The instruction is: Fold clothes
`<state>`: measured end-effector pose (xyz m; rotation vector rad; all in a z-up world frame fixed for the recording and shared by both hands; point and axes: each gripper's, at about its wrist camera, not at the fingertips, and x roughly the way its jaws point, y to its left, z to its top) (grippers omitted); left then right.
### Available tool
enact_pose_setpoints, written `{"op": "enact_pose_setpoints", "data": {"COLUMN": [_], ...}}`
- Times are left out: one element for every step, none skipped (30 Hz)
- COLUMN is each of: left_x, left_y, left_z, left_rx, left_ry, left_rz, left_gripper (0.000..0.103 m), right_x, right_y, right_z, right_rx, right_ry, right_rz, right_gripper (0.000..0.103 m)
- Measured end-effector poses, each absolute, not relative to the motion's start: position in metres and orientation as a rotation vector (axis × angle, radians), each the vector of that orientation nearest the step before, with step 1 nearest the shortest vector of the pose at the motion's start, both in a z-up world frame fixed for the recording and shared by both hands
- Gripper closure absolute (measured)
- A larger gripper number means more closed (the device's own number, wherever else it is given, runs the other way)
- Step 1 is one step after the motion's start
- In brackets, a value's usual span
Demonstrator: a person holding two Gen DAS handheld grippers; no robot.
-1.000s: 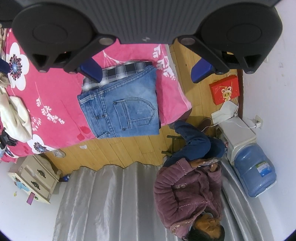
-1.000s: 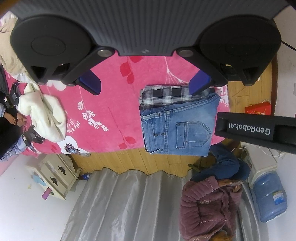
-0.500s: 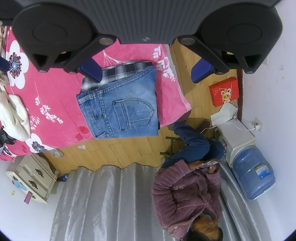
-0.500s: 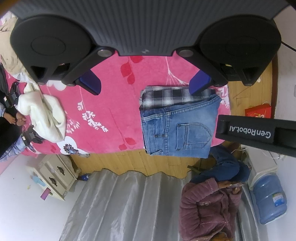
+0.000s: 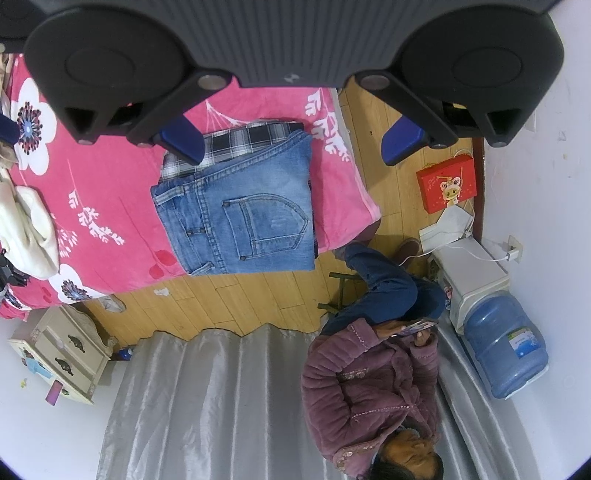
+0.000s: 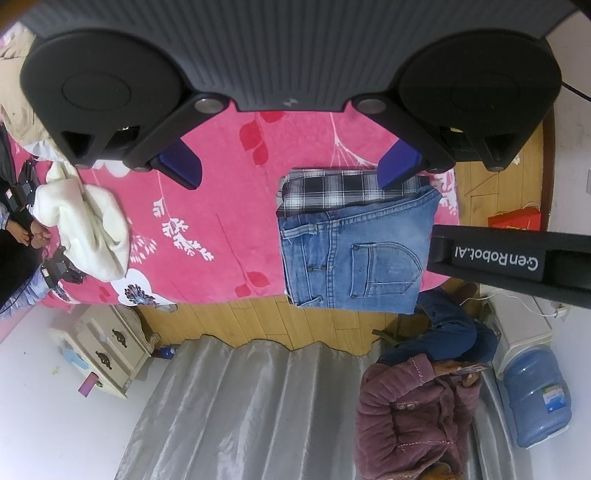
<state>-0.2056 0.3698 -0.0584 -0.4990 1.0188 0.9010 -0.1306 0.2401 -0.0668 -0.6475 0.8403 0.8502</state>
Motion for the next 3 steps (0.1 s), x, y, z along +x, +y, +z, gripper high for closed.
{"op": "enact_pose_setpoints", "data": {"left_x": [-0.2057,-0.2057,-0.2056], "left_y": [0.3699,0.3703,0.3711], "left_z": [-0.0587,-0.0588,-0.0588], "left_rx": [-0.5,-0.501,-0.5], "left_ry": [1.02,1.02,1.021], "left_rz": [0.901,0.901,0.901], "left_gripper": [0.001,0.001,0.001], "right_x": [-0.1309,-0.1313,-0.1315], "right_y": [0.2402,0.2402,0.2402], "right_z": [-0.0668,-0.0669,-0.067], "right_rx": [-0.648,-0.648,-0.648], "right_ry": [0.841,0.841,0.842], "right_rz": [0.85,0.85,0.85], "right_gripper": [0.001,0.001,0.001]}}
